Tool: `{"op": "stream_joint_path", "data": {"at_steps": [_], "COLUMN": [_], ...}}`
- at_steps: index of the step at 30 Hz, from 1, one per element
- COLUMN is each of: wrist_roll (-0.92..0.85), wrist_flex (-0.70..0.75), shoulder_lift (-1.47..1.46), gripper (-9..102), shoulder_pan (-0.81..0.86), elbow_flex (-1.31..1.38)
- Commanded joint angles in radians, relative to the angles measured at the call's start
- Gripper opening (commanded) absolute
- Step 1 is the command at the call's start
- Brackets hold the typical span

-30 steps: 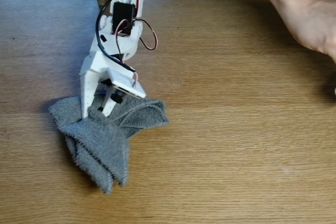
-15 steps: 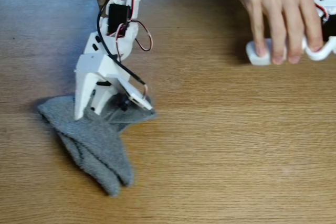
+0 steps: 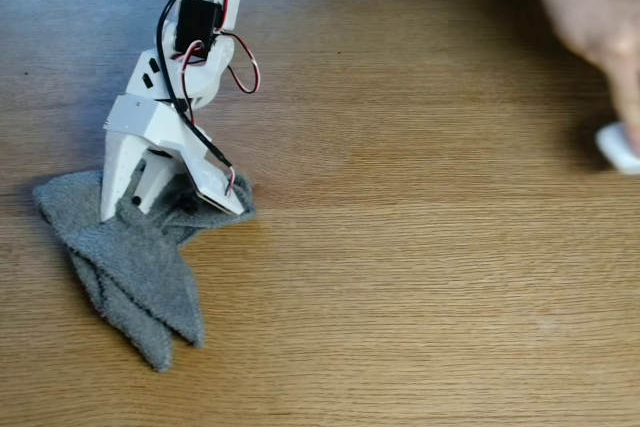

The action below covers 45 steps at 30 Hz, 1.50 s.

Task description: Clean the area in front of the robot

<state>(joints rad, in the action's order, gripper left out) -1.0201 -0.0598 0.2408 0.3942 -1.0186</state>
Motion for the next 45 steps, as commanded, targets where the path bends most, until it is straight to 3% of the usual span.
{"op": "stream_joint_path", "data": {"at_steps": [1,11,15,23,34,40,45], "wrist_roll": [0.087,0.249,0.227,0.069,-0.132,-0.250,-0.442], "wrist_flex": [0.023,0.081,-0.002,-0.091,-0.127,0.021,0.255], "shoulder_lift": [0.087,0.192,0.170,0.009,0.011,0.057,0.123], "gripper": [0,0,0,0,0,0,0], "shoulder_pan": [-0.172,-0.360,-0.367,-0.163,0.137,0.207,0.252], "elbow_flex": [-0.003,-0.003,-0.003,0.011,0.012,0.002,-0.005]}}
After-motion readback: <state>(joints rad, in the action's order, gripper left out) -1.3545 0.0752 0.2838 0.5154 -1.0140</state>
